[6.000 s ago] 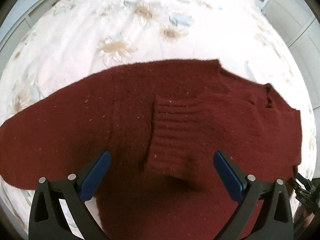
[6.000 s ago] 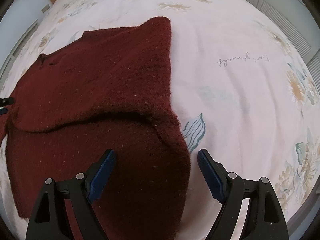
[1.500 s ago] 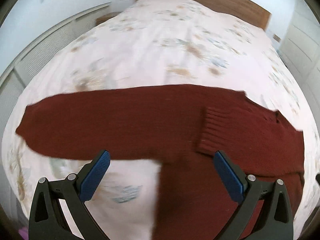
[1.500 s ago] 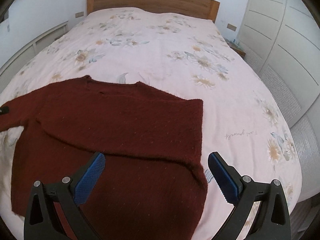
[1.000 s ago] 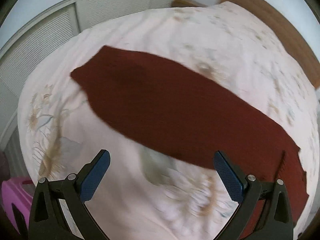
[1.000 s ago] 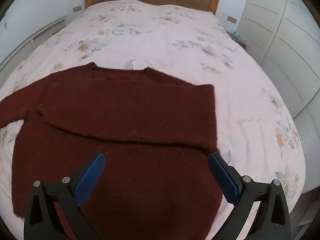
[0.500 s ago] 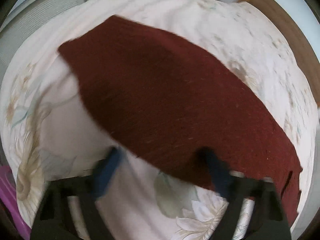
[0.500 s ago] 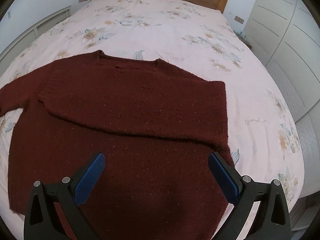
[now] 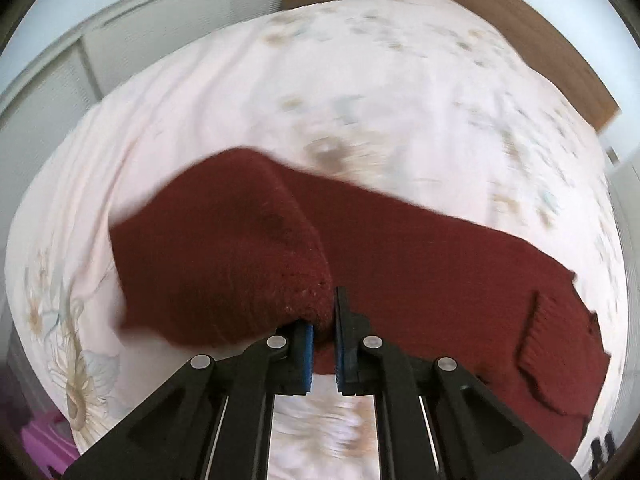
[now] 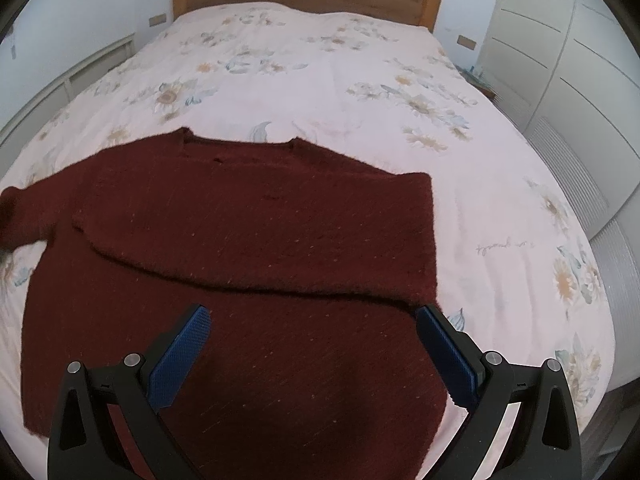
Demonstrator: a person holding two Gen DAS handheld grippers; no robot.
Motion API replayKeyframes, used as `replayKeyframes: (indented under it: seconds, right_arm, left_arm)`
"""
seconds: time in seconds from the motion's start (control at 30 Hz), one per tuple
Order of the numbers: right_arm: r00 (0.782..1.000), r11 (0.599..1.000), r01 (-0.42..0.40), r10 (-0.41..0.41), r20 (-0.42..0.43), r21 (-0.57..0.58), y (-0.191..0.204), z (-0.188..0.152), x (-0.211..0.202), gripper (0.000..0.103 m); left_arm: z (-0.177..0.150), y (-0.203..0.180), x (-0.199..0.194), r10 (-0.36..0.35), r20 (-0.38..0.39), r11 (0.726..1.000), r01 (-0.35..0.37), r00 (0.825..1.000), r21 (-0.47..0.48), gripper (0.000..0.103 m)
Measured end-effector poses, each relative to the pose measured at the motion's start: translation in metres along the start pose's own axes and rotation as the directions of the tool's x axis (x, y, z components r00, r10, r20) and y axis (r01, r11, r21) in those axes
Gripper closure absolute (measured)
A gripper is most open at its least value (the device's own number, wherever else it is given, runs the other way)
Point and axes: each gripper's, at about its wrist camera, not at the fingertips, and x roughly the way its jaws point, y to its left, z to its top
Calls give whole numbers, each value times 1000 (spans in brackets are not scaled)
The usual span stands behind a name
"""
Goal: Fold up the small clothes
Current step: 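Fold the held side edge over toward the sweater middle, open left tool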
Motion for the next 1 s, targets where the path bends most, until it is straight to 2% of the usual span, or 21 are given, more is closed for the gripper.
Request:
replayKeyframes:
  seconds: [0.13, 0.33, 0.43, 0.6, 0.77, 0.87, 0.93, 1.0]
  right_arm:
    - [1000, 1000, -11, 11, 16, 24, -14, 2, -2, 0]
    - [999, 999, 0, -1, 43, 34, -35, 11, -4, 0]
    - [999, 999, 2, -4, 53, 43, -45, 16, -5, 0]
    - [997, 998, 10, -15, 73, 63, -64, 22, -11, 0]
    - [997, 995, 20, -28, 77, 99, -81, 21, -15, 0]
    - [998, 994, 21, -28, 61, 112, -85, 15, -12, 0]
    - [999, 993, 21, -26, 45, 113, -86, 10, -9, 0]
    - [999, 994, 22, -25, 30, 110, -85, 5, -5, 0]
  left_arm:
    - [-6, -58, -25, -41, 18, 994, 39, 999, 105, 97]
    - [-15, -153, -31, -115, 19, 968, 108, 993, 228, 97]
    - [-21, -207, -18, -150, 4, 942, 141, 989, 305, 98]
    - [-41, -293, -8, -201, -25, 883, 193, 979, 428, 98]
    - [-56, -354, 12, -248, -56, 825, 241, 967, 512, 98]
    - [-73, -382, 32, -214, -58, 794, 208, 975, 572, 98]
    - [-84, -391, 53, -166, -60, 785, 168, 984, 596, 98]
    - [-96, -394, 78, -125, -94, 779, 156, 988, 608, 98]
